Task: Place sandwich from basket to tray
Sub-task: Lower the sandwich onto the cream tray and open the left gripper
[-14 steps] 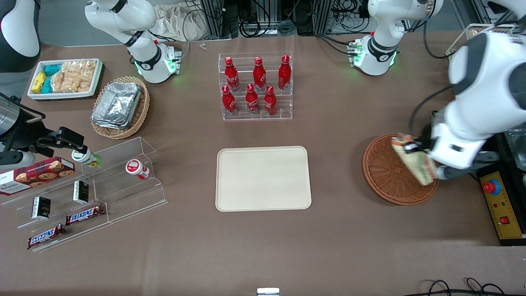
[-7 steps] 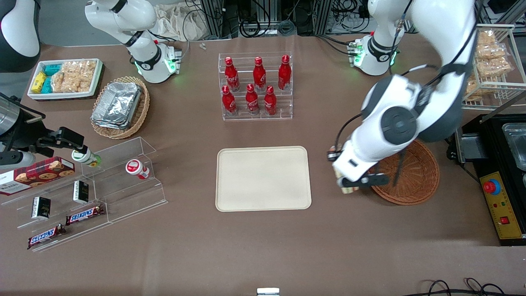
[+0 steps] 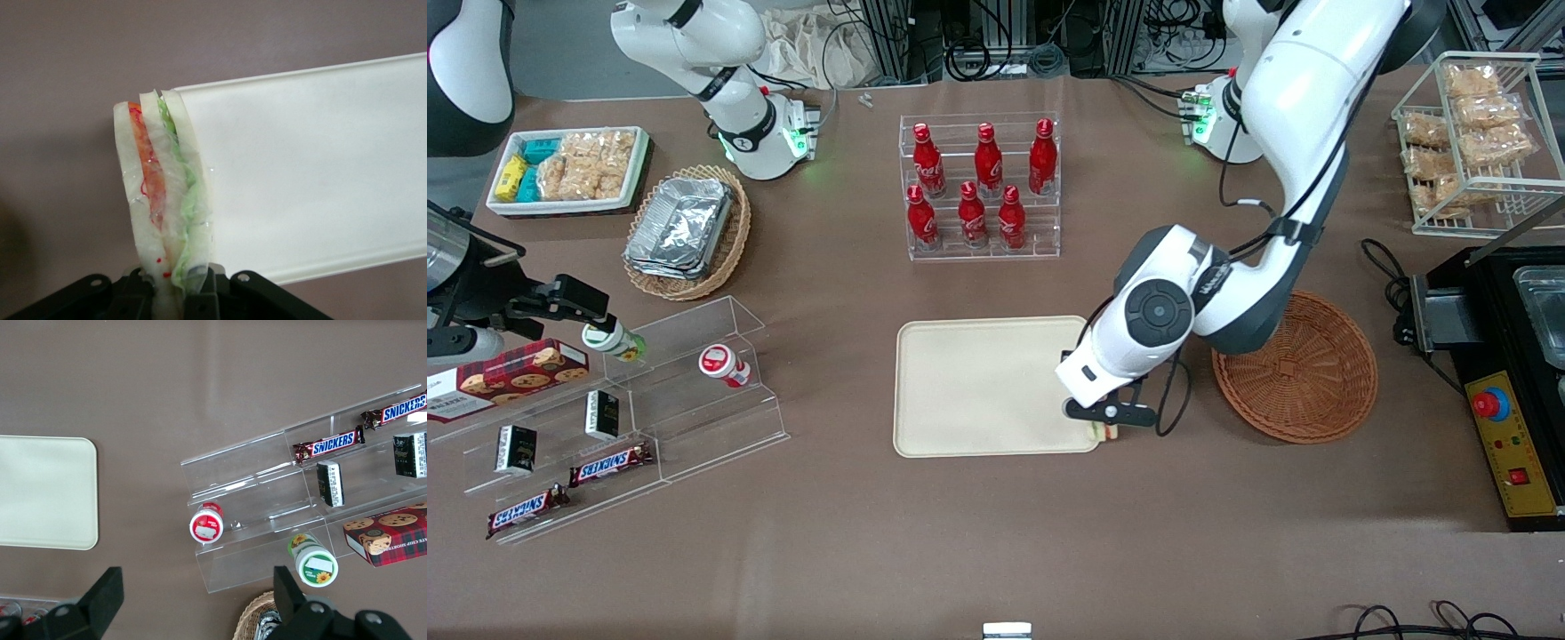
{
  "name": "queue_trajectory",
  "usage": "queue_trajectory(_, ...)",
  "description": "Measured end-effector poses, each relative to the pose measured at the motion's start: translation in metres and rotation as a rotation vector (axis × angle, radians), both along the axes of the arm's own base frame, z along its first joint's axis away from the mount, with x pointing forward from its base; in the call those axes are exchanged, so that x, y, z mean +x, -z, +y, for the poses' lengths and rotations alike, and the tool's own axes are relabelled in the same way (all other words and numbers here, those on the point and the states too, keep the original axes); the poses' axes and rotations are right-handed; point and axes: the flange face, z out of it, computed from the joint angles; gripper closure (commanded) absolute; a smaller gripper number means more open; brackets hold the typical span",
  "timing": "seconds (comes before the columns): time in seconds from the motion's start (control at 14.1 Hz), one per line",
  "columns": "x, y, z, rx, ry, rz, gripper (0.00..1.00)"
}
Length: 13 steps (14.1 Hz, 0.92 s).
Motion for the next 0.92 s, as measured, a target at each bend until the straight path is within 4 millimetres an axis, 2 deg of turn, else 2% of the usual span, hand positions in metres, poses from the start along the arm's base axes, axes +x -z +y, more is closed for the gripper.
queue_trajectory(0.21,-0.004,0.029,-0.016,0.005,0.04,-0.019,1.0)
queue_trajectory(0.35,-0.006,0.043,-0.019,0.011,0.048,-0.01,1.0)
queue_trajectory(0.92,-0.008,0.061,-0.019,0.017,0.026,0.013,0.98)
